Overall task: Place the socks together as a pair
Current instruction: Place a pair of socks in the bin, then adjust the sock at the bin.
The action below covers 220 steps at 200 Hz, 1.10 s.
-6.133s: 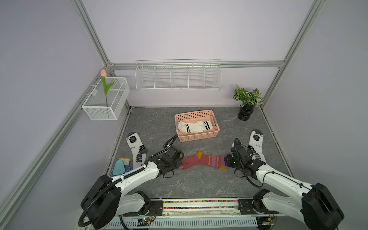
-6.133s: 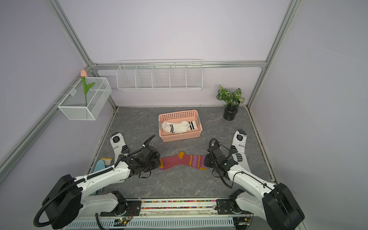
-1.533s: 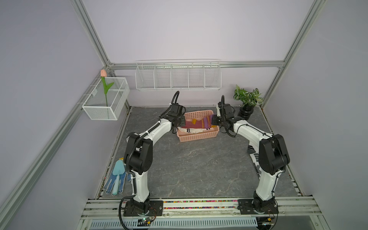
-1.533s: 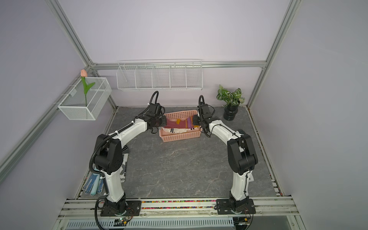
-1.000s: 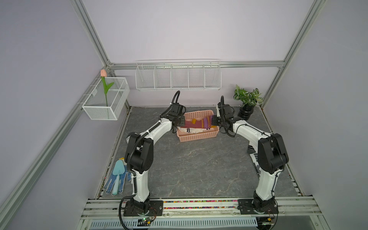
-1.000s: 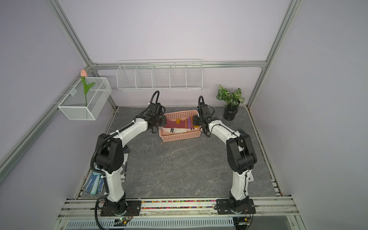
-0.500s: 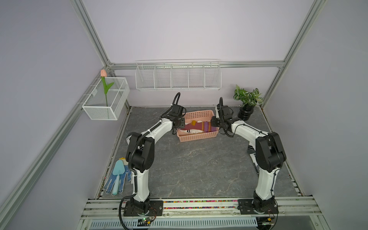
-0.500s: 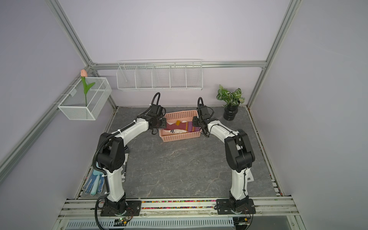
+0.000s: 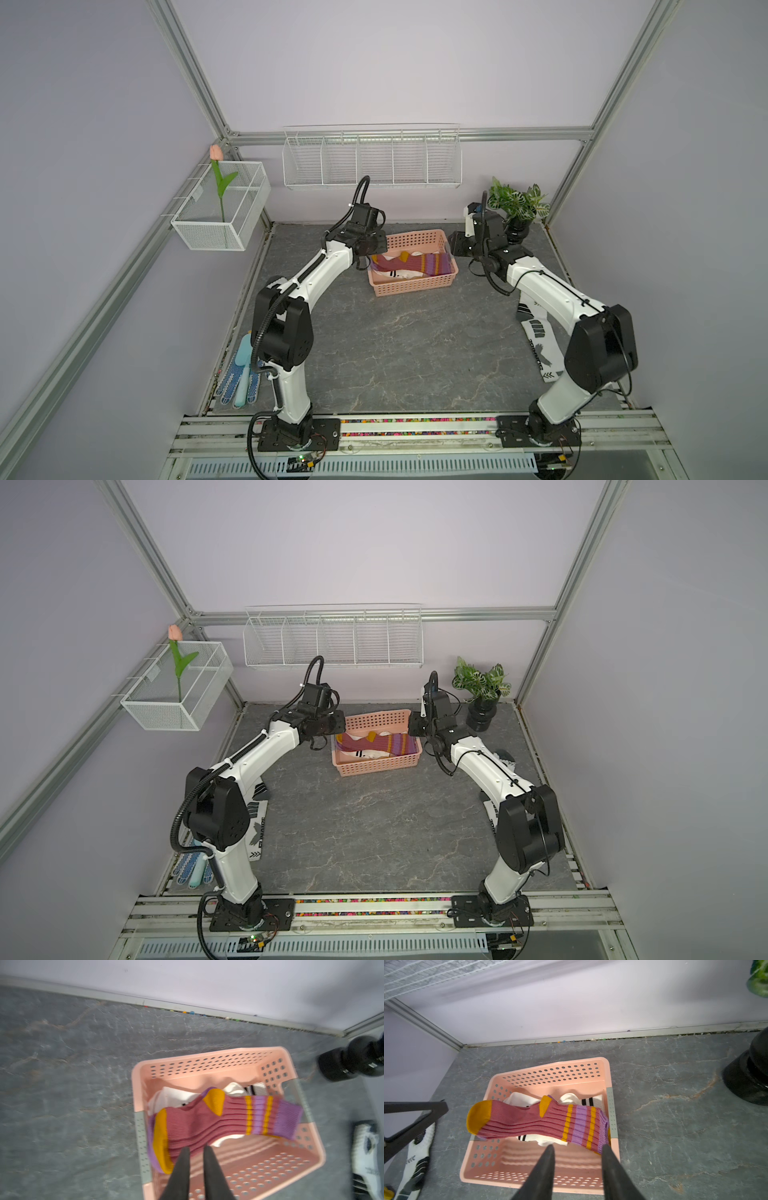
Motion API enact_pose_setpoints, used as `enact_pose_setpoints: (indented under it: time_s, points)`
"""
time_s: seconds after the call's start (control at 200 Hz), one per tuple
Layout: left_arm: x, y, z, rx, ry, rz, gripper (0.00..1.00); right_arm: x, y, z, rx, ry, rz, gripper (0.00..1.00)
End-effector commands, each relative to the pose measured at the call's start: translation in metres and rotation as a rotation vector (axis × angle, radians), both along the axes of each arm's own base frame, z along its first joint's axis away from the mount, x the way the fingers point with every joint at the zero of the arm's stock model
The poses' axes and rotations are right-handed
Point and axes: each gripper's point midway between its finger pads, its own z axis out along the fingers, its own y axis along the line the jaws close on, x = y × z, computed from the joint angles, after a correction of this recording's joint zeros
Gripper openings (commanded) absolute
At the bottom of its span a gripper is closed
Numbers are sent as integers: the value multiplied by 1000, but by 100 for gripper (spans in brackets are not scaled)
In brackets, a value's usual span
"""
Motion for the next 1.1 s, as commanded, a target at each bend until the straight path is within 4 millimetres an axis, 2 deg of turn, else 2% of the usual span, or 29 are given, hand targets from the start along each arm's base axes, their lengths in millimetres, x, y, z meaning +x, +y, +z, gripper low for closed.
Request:
enact_pose_setpoints:
  time_s: [0.0,0.07,0.19,0.285,0.42,0.695,0.875,1.095]
  points:
    - [-4,-23,-15,-115,87,-41,1,0,8,-45,-5,103,41,30]
    - [-4,-25,-33,-91,121,-34,0,3,20,-58,7,131,76,28]
    - [5,-15,-63,0,150,4,0,13,33,-77,-27,165,104,26]
    - [10,-10,-83,65,177,20,0,21,39,-95,-40,202,111,25]
    - [6,-6,-109,154,221,19,0,28,41,-119,-77,254,102,24]
    - [-4,10,-137,304,277,32,0,31,26,-155,-192,336,44,23]
    - [-5,6,-152,383,276,24,0,34,22,-165,-223,361,27,23]
    - [0,5,-160,436,213,41,0,36,16,-178,-281,401,7,23]
